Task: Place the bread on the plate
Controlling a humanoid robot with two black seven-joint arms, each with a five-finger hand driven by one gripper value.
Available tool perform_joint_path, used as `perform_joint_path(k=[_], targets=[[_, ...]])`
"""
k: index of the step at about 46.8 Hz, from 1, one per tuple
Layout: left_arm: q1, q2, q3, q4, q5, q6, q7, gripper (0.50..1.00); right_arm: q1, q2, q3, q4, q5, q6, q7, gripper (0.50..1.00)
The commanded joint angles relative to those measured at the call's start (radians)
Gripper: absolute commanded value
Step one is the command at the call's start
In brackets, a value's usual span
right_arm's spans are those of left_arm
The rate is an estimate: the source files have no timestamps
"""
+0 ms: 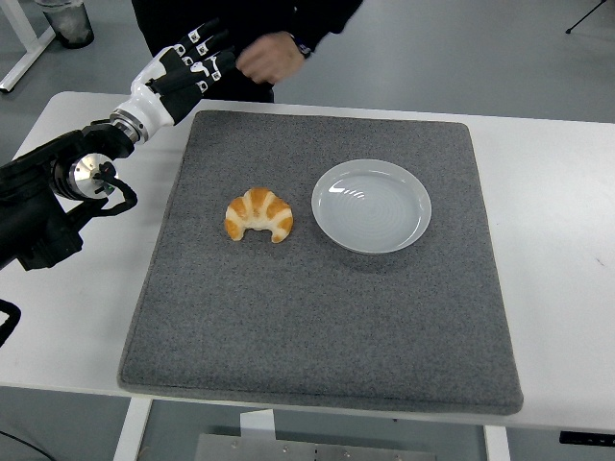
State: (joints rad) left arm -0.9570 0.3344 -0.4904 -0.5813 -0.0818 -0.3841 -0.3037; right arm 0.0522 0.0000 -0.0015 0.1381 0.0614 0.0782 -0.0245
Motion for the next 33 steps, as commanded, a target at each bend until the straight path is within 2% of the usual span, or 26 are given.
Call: perform_joint_path(k=[1, 33], targets=[[0.000, 0.000, 0.003, 0.000, 0.004, 0.002, 0.000, 0.994, 0.000, 0.000, 0.000, 0.000, 0.000, 0.000, 0.000, 0.952], [-0.003, 0.002, 0.010, -0.002, 0.004, 0.007, 0.000, 0.994, 0.000, 0.000, 0.000, 0.000, 0.000, 0.000, 0.000, 0.952]])
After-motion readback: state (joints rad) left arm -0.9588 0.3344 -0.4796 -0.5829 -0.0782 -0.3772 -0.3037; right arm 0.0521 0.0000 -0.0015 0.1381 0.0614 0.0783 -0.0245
